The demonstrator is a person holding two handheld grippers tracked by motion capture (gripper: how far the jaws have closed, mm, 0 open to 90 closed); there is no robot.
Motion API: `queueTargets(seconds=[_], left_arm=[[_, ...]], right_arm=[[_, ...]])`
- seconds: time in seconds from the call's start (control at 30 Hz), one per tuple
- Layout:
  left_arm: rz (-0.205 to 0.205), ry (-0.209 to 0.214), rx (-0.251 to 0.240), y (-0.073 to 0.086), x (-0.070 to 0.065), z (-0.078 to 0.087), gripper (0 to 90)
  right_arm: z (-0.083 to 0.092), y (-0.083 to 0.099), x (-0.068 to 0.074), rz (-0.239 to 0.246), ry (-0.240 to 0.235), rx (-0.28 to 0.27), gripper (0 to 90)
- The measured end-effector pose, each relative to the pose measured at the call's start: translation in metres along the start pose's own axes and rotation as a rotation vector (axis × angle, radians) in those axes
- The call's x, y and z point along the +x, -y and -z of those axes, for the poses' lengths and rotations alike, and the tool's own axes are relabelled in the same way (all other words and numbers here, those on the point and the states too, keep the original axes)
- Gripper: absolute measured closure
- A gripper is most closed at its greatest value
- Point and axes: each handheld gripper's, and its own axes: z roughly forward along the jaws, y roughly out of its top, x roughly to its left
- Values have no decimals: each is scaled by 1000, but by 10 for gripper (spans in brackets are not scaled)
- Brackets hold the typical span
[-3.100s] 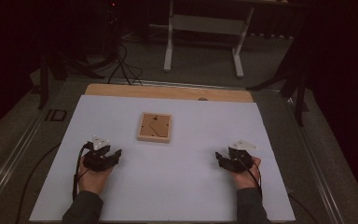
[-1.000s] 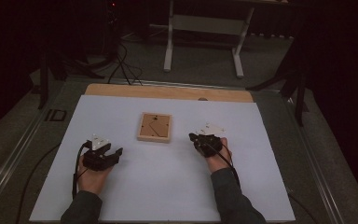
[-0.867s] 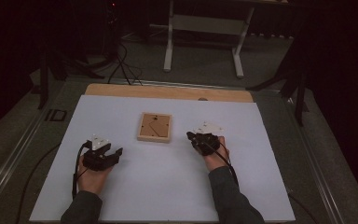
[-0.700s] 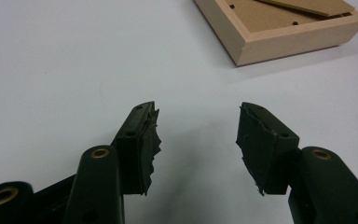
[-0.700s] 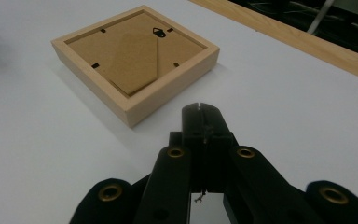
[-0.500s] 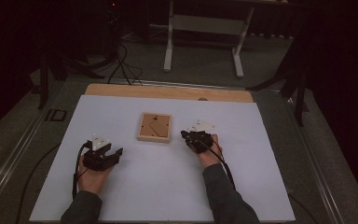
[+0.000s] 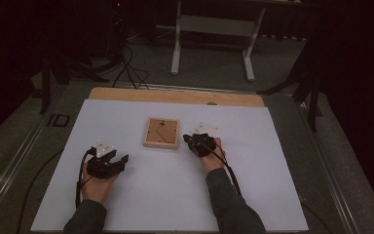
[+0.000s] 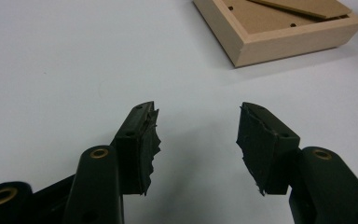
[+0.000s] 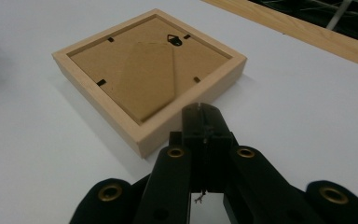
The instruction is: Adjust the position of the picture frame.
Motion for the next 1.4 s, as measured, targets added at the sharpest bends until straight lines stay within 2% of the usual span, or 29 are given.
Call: queueTargets(seconds=[0.53, 0.73, 0.9, 1.4], left_arm=[[2, 8, -4, 0, 0, 0, 468], [6, 10, -9, 0, 0, 1, 468], [5, 9, -6, 0, 0, 0, 468], [1, 15, -8, 0, -1, 0, 468]], right_arm=[[-27, -13, 6, -1, -9, 16, 896], [-35, -18, 8, 2, 1, 29, 896], [-40, -20, 6, -15, 1, 34, 896], [-53, -29, 8, -9, 19, 67, 896]])
